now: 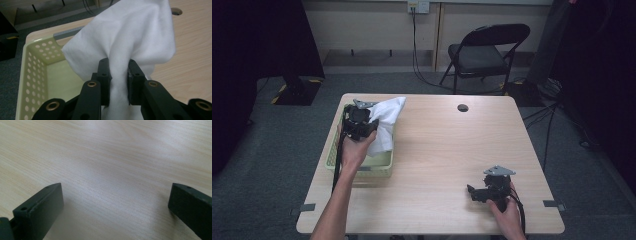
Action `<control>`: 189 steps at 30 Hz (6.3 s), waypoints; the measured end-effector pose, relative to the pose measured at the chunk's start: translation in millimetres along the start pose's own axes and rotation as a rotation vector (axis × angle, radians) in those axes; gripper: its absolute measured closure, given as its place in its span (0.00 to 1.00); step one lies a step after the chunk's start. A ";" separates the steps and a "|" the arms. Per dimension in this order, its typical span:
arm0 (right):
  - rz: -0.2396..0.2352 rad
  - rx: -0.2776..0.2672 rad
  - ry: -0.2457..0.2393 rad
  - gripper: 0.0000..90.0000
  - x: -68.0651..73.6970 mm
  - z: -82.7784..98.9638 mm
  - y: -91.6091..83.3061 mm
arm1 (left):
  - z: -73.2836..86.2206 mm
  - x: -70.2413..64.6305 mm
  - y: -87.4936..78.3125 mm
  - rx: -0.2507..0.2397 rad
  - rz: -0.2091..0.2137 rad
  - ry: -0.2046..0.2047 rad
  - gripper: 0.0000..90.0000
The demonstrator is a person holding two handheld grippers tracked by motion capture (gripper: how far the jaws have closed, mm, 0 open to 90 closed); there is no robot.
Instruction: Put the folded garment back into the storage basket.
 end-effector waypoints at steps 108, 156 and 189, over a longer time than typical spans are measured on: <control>-0.002 0.001 -0.001 0.00 0.1 -0.4 0.3 | 44.3 55.7 68.0 0.218 -0.123 -0.188 0.07; 0.000 0.001 0.000 0.00 0.3 -0.6 0.5 | 74.1 28.8 36.8 0.138 -0.085 -0.162 0.07; -0.001 0.001 0.002 0.00 0.9 -0.9 0.7 | 102.5 18.6 0.6 0.048 0.008 -0.165 0.08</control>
Point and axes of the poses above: each handheld gripper's, and its own axes: y roughly forward along the jaws, z roughly out of its underside, x roughly to its left, the point moved 2 cm from there along y, roughly forward along the jaws, and after that the axes turned 11 degrees about -y, right-handed, at the moved point
